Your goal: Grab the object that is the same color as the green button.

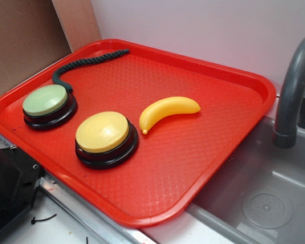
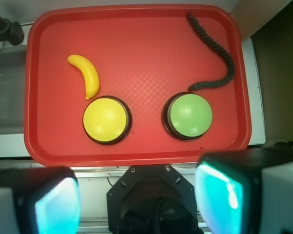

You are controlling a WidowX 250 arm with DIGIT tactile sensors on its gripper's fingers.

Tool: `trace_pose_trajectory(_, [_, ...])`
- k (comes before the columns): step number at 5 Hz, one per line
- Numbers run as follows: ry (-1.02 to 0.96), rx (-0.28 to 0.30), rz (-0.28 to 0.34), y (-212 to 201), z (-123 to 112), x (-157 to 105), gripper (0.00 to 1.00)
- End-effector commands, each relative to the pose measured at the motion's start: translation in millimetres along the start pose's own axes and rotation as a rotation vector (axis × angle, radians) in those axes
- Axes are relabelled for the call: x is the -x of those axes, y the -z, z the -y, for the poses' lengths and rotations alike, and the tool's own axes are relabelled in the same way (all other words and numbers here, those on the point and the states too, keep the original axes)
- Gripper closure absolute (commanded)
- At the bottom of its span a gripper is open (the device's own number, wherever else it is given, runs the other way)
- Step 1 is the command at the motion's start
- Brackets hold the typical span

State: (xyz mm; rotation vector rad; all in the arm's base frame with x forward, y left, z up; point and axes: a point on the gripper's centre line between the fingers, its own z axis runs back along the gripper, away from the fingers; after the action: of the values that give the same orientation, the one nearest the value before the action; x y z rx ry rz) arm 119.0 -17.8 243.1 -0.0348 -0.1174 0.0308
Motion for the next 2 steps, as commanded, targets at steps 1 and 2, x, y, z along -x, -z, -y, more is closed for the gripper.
trace_pose_trajectory(1, [0.000, 0.000, 0.000, 0.0, 0.0, 0.0, 0.00])
trace_pose_trajectory(2, [0.079, 0.003, 0.048, 12.8, -25.5, -19.3, 0.00])
